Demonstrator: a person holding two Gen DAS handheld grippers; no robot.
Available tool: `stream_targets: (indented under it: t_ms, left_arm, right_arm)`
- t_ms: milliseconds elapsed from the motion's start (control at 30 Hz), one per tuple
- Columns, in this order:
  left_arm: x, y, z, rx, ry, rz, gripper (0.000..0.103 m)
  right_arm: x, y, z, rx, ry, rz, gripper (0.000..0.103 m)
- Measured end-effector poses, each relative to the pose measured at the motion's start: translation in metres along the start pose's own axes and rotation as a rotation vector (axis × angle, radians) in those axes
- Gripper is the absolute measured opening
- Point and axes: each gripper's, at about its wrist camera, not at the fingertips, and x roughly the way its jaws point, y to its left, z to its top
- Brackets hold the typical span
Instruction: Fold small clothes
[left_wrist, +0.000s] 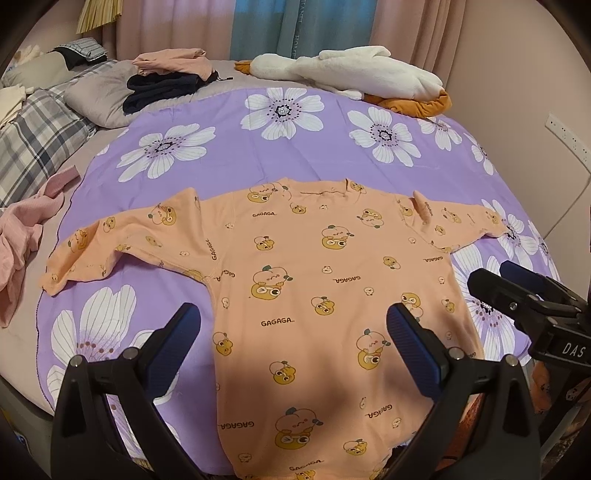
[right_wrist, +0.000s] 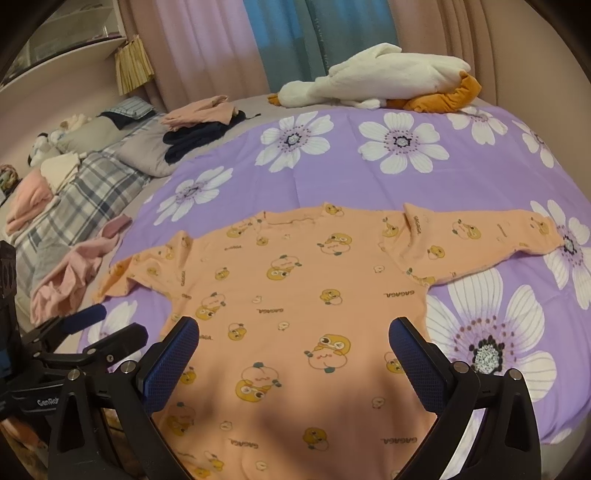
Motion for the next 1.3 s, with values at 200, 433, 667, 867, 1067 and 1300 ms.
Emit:
stream_targets:
  t_ms: [200,433,667,867,1067,1300]
  left_arm:
    - [-0.002,0.006,0.002,-0.013,-0.005,-0.007,0.101]
    - [-0.001,0.005,0.003,-0.013,-0.005,-0.019,0.101]
    - [-0.002,0.004,0.004,-0.013,-0.004,-0.051,0.101]
    - [-0.005,0.000,0.006,0.003,-0.014,-0.059,0.101]
    - [-0.004,-0.002,0.007,-0.003,-0.011,-0.069,0.100]
    - [-0.003,-0.003,0.007,-0.009,-0.002,-0.082,0.100]
  right_arm:
    - [0.000,-0.001,0.000,0.003,0.001,-0.005,0.103]
    - [0.001,-0.003,0.001,0.016,0.007,-0.018,0.103]
    - [-0.001,-0.002,0.001,0.025,0.006,-0.027,0.103]
    - [-0.003,-0.004,0.001,0.037,0.001,-0.029,0.103]
    - [-0.003,-0.009,0.001,0.048,0.001,-0.029,0.103]
    - [-0.003,-0.012,0.001,0.055,0.000,-0.033,0.103]
